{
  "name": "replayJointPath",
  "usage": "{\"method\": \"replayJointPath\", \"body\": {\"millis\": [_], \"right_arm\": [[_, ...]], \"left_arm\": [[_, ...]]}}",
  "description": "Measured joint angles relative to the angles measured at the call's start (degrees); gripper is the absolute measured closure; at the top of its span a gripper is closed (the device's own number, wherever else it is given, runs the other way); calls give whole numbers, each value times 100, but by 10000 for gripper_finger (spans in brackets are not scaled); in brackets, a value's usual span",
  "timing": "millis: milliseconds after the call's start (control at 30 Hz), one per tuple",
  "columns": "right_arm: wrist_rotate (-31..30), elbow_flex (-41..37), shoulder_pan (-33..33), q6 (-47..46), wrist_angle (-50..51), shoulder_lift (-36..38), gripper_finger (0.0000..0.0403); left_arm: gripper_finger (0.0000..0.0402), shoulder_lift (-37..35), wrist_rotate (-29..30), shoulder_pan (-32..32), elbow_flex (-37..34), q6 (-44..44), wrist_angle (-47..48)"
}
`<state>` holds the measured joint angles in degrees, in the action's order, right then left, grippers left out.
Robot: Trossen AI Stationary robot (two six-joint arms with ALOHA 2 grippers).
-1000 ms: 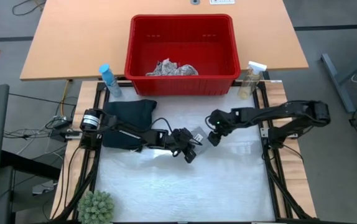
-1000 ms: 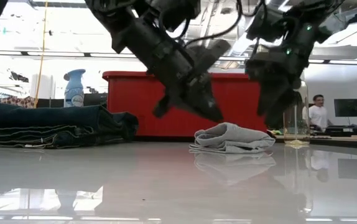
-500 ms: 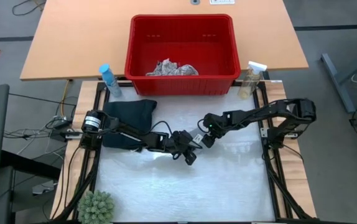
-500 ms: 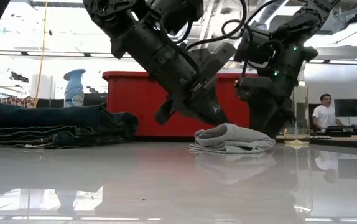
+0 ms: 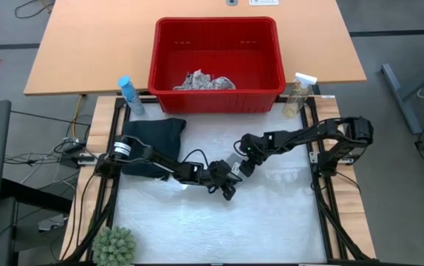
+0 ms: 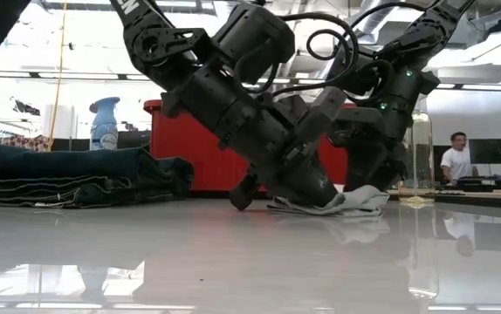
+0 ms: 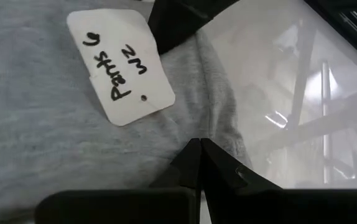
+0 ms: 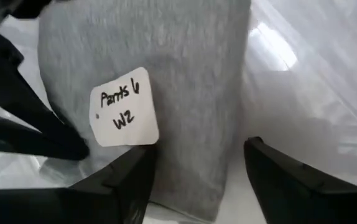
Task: Fold Laundry from Bin
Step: Stack the gray shorts on top of the blue jeans
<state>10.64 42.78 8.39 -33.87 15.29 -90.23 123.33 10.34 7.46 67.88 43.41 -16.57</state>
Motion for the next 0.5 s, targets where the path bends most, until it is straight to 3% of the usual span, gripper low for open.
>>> {"method": "replayJointPath", "body": {"millis": [133,333,500], "right_arm": [[-12,-4,-85,89,87,-5,208],[21,-7,-84,567,56,-9,376],[16,2,-82,646,-67,56,380]], "left_arm": [[402,7,-7,-2,-3,-55,34],[401,13,53,-2,-9,-41,-1],[401,-120,-54,-43,-23,38,67]]}}
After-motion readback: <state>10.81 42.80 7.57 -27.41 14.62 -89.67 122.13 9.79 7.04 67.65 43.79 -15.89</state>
